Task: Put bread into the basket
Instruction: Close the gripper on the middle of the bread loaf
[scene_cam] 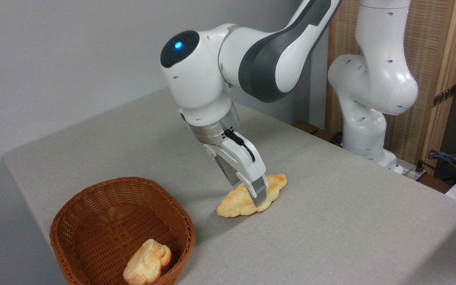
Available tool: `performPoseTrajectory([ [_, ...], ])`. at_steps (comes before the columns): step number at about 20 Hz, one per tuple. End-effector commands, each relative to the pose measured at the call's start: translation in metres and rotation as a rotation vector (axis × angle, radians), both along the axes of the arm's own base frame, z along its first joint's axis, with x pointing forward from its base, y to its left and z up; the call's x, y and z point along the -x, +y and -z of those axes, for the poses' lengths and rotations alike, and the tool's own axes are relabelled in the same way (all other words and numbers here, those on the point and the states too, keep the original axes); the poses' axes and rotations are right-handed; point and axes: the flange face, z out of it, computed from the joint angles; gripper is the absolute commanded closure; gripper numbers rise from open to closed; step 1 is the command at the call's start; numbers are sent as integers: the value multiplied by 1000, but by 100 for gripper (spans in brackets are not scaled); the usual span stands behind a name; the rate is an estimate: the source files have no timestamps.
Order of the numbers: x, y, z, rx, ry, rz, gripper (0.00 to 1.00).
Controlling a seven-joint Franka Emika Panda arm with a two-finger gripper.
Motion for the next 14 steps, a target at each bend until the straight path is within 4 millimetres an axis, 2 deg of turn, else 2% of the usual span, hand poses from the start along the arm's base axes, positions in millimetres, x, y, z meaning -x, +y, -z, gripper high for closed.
performPoseTrajectory([
  [1,8,1,7,-5,1,19,0],
  [3,9,1,10,-6,7,21,0],
  [4,9,1,12,-6,11,22,4],
  [6,9,1,13,-7,11,21,39],
  [7,9,2,13,-7,11,19,49],
  [8,8,2,13,-7,5,19,54],
  [14,7,3,11,-5,-3,16,53],
])
